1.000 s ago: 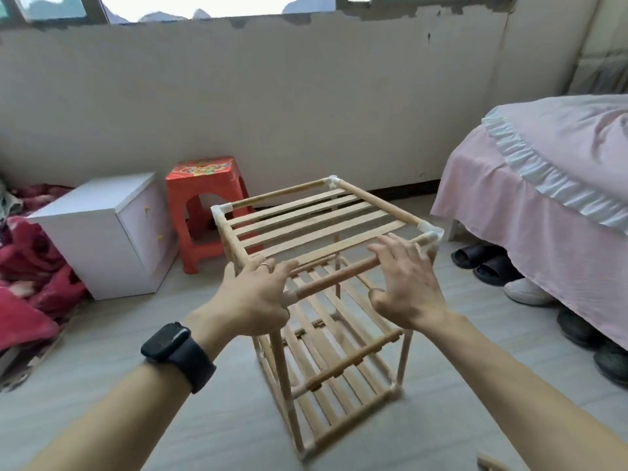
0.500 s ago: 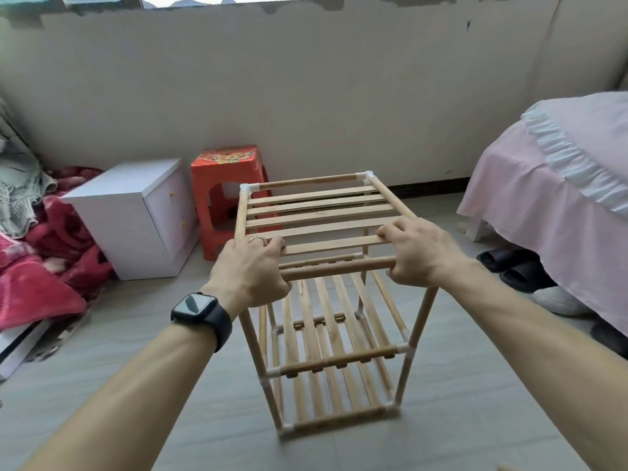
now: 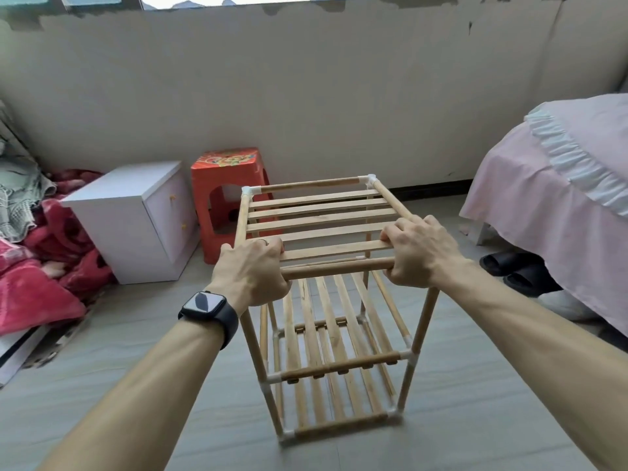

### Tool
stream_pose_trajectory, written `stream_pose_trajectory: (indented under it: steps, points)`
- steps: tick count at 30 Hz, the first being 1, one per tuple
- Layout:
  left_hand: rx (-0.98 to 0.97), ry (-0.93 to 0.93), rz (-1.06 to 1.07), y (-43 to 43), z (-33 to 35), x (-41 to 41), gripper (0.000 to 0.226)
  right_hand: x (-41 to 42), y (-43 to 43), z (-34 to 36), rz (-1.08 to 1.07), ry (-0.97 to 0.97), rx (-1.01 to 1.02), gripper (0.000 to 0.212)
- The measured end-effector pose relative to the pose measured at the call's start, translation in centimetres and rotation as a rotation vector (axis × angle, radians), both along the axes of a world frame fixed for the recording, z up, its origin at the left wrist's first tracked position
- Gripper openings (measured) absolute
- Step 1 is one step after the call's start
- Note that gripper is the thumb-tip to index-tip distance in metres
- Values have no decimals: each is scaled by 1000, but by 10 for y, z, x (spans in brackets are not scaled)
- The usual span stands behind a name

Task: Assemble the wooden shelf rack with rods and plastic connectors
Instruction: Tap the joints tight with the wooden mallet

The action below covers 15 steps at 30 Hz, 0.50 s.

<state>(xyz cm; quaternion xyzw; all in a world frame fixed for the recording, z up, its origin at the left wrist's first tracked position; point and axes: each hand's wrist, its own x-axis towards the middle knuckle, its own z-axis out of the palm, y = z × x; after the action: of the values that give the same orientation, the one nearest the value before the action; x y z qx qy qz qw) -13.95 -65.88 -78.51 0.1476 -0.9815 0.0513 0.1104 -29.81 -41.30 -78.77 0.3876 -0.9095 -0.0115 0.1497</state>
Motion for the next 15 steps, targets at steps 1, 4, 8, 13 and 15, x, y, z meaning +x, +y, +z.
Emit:
stream_pose_trajectory:
  steps: [1, 4, 8, 13, 15]
  points:
    - [5, 1, -3, -1, 0, 0, 39, 0, 0, 0, 8, -9, -7, 39]
    - [-19, 26, -16, -9, -3, 2, 42, -2, 6, 1, 27, -76, 26, 53]
    - [-103, 77, 42, -23, -5, 8, 44, -2, 14, -1, 25, -107, 67, 64]
    - [-116, 91, -9, -29, -4, 4, 41, -1, 3, -1, 25, -89, -11, 37]
    - [-108, 105, -25, -31, -4, 3, 38, -4, 1, -2, 25, -77, -11, 29]
